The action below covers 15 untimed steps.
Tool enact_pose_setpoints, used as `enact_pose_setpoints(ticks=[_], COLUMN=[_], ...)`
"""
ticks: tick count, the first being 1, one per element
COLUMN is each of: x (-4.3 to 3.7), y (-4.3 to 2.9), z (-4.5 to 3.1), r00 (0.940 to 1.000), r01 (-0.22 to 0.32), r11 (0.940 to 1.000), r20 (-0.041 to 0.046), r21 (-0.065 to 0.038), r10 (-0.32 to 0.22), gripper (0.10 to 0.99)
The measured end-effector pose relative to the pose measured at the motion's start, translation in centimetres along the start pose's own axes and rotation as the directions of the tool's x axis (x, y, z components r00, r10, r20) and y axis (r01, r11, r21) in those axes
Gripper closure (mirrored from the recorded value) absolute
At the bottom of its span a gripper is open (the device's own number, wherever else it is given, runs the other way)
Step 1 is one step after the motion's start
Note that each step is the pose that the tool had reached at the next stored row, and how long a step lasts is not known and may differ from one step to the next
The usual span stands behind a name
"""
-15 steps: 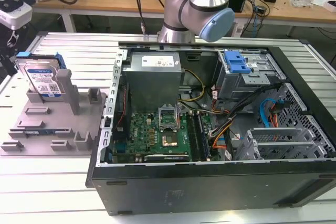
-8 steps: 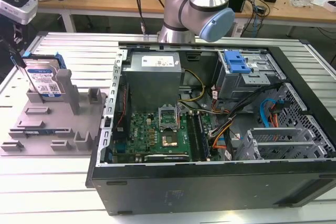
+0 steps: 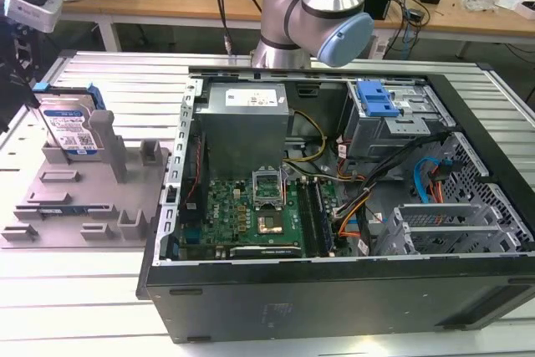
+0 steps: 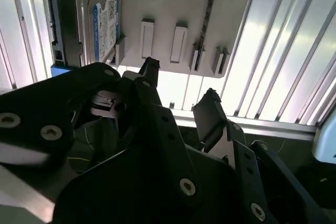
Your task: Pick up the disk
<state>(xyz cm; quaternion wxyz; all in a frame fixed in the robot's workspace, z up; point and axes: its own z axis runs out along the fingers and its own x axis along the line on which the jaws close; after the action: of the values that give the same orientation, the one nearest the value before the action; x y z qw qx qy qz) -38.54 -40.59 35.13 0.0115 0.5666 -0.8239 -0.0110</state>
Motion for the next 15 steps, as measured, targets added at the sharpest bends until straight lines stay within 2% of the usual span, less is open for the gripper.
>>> enact_pose_setpoints(ticks=[4, 8, 10, 11, 13, 14, 15], x=[0.0, 0.0, 0.0, 0.0, 0.0, 0.0, 0.0], y=[0.0, 0.0, -0.01, -0.01, -0.01, -0.01, -0.02], z=[0.05, 0.13, 0.2, 0.22, 0.3, 0.3, 0.3], r00=[0.9964, 0.9863, 0.9745, 0.9707, 0.9597, 0.9557, 0.9545], r01=[0.084, 0.165, 0.224, 0.24, 0.281, 0.294, 0.298], r11=[0.9964, 0.9863, 0.9744, 0.9706, 0.9594, 0.9553, 0.9541], r20=[-0.0047, -0.0074, -0.0095, -0.01, -0.0106, -0.0109, -0.0109], r21=[0.004, 0.009, 0.013, 0.015, 0.024, 0.028, 0.028], r10=[-0.084, -0.165, -0.224, -0.24, -0.281, -0.294, -0.298], gripper=[0.545, 0.545, 0.545, 0.545, 0.545, 0.545, 0.545])
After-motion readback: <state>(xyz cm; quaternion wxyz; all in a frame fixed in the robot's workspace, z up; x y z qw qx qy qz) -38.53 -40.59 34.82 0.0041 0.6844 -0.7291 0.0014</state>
